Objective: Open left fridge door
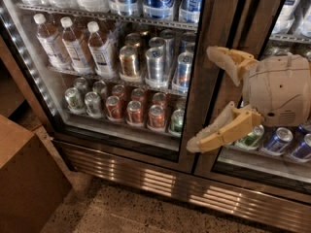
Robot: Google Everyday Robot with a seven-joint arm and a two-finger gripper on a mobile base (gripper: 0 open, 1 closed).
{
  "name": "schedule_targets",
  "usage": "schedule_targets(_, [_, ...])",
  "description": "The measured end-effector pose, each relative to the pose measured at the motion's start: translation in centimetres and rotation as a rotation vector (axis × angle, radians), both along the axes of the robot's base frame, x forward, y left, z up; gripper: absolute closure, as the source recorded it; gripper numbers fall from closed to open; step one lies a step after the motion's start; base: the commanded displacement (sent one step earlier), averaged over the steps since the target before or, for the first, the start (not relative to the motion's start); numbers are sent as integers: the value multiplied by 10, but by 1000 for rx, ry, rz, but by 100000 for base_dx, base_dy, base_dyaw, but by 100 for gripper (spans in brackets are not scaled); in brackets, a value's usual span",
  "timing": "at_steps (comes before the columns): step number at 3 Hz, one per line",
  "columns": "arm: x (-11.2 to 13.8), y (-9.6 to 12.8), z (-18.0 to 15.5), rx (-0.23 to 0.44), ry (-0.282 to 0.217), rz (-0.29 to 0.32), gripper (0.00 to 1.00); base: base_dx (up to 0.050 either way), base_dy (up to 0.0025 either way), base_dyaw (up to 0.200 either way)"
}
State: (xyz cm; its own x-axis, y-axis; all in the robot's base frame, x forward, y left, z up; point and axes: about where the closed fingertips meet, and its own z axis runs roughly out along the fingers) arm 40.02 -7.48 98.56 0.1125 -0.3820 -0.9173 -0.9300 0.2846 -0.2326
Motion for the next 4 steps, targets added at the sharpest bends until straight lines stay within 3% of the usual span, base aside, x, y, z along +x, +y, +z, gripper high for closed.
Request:
schedule_targets(1, [1, 4, 1, 15, 33, 24, 0, 0, 0, 0])
schedule_targets(2, [4, 11, 5, 70, 118, 79, 0, 0, 0, 0])
schedule_targets(3, [4, 11, 5, 70, 118, 79, 0, 0, 0, 0])
schedule_targets(4, [3, -3, 6, 93, 101, 36, 0, 0, 0, 0])
